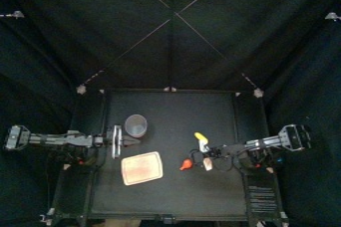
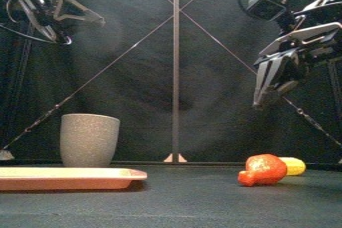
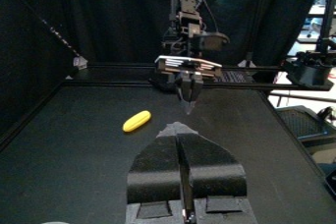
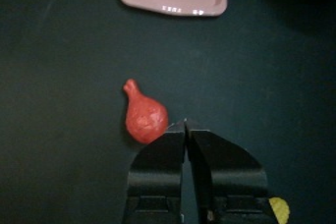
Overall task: Pick the drumstick then place it in the grey bowl
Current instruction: Pick the drumstick
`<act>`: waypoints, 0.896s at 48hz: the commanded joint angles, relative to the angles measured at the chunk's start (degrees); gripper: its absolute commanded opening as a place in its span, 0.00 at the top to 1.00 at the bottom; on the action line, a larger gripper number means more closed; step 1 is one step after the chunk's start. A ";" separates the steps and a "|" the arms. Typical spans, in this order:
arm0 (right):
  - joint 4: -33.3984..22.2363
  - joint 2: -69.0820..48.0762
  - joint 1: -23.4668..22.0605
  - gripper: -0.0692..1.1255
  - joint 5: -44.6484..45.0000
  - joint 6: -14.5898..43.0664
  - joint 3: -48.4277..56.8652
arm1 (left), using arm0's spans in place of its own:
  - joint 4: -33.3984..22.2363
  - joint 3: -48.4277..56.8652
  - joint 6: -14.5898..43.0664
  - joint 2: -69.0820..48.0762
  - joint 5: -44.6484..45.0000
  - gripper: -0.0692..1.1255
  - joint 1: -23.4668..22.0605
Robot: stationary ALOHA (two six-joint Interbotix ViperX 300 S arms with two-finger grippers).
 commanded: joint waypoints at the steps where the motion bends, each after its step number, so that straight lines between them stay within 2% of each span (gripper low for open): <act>1: -0.18 3.52 0.97 0.89 3.16 -0.18 -4.22 | 0.26 -1.23 0.09 0.09 -0.70 0.97 0.18; 4: -0.09 5.27 1.58 0.83 3.34 -0.26 -5.63 | 0.35 -1.23 0.09 0.09 -0.70 0.97 0.18; 7: 0.00 6.68 2.02 0.73 3.34 -0.09 -6.77 | 0.35 -1.05 0.09 0.18 -0.70 0.97 0.26; 11: 0.18 8.44 2.37 0.54 3.69 0.53 -8.00 | 0.44 -0.79 0.18 0.09 -0.97 0.97 0.44; 15: 0.97 9.93 2.37 0.31 4.66 0.97 -8.70 | 0.44 -0.53 0.09 0.18 -1.49 0.97 0.62; 20: 2.20 10.81 2.37 0.13 5.98 1.23 -8.88 | 0.44 -0.26 0.09 0.09 -1.93 0.97 0.62; 23: 2.55 11.16 2.37 0.10 6.50 1.23 -8.88 | 0.44 -0.26 0.09 0.09 -1.93 0.97 0.70; 43: 4.39 16.79 2.11 0.10 6.59 0.88 -9.32 | 0.26 0.53 0.09 0.09 -2.02 0.97 1.58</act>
